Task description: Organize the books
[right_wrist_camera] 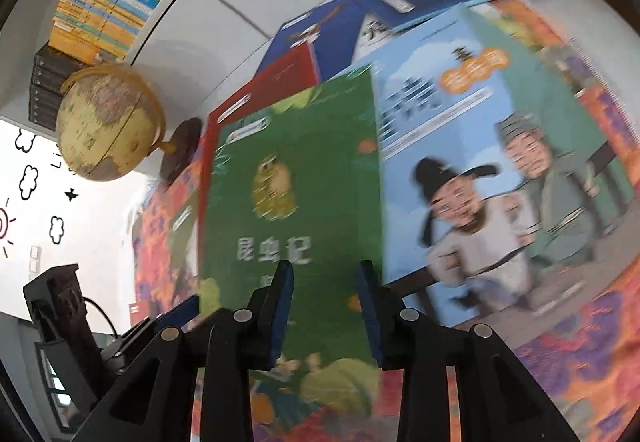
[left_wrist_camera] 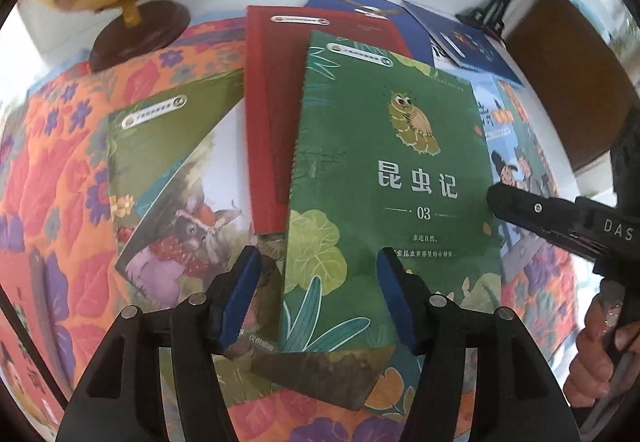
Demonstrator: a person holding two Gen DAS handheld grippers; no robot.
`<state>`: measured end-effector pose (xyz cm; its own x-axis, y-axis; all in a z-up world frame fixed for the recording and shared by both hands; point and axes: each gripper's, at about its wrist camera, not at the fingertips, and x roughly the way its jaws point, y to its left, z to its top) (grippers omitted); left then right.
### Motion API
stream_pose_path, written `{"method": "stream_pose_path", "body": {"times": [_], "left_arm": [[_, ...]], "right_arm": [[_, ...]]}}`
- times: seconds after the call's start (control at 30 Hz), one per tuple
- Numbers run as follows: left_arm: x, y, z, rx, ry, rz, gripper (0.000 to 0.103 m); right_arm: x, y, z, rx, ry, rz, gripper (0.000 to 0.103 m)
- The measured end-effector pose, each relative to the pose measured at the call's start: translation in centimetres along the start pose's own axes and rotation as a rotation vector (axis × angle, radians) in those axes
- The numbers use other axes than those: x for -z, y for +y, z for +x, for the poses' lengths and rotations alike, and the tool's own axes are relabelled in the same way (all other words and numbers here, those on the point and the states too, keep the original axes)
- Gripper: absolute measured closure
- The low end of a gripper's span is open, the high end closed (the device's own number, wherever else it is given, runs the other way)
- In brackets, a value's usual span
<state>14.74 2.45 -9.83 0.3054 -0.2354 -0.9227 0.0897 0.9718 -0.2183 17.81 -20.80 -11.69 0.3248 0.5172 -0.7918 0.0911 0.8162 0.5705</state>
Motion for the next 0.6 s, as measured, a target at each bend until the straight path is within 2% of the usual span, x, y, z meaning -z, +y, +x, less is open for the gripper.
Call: {"method": "stream_pose_path", "body": {"times": [0.1,0.2,0.3,0.4,0.5,0.6], "left_arm": [[0.0,0.1,-0.1,-0.003,0.014,-0.007,0.046],[0.3,0.2,-0.2,-0.002,-0.006,-0.023,0.046],[0.5,0.4,-0.4,-0.017,-0.012,-0.045,0.046],[0.5,0.6,-0.4,-0.018,-0.013,-0.059,0.046],[0.4,1.2,-0.6,-0.082,-0.021,-0.089,0.046],[-0.1,1.5,-0.6,-0.057,-0.012,-0.105,0.046]], "right_arm": [[-0.2,-0.3,0.1,-0.017,0.013,-0.011,0.071],[-0.1,-0.4,0.0,-0.014,0.017,-0.009,0.071],[0.2,-1.3,-0.4,0.052,0.018,-0.002,0.066],[0.1,-2.7,-0.6,-0.031,0.025,0.052,0.066],[0.1,-2.5,-0.5,-0.035,0.036,0.035,0.066],[0.4,-1.7,-0.1,-0.054,0.052,0.005,0.064]]}}
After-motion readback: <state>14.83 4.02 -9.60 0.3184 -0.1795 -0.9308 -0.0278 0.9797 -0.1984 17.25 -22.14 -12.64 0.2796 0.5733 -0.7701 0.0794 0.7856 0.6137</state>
